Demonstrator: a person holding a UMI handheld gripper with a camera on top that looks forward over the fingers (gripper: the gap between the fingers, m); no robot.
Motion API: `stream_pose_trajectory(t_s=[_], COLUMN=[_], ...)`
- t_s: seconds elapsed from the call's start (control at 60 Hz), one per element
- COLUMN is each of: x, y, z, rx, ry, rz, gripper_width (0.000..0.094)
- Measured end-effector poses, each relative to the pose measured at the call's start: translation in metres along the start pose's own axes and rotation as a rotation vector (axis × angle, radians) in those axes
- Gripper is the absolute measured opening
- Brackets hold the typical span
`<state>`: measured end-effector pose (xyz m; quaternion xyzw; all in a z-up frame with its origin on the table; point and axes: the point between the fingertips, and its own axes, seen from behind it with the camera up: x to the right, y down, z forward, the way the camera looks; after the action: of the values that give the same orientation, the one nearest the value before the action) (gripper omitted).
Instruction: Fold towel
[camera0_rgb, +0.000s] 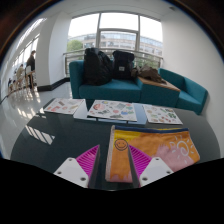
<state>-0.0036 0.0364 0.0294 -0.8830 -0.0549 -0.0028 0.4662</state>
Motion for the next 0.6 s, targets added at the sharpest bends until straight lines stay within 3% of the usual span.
stream_pose_trajectory(t_s=[0.2, 0.3, 0.433, 0.6], x=[-0.002, -0.003, 0.005, 0.007], y=[0.016, 0.022, 0.021, 0.02], z=[0.034, 0.037, 0.038, 0.04], rx=[-0.09, -0.108, -0.1, -0.094], ry=[0.004, 0.004, 0.041, 0.066], rz=[0.013, -0.02, -0.095, -0.098], gripper_width=[0.0231, 0.0216, 0.0035, 0.0019])
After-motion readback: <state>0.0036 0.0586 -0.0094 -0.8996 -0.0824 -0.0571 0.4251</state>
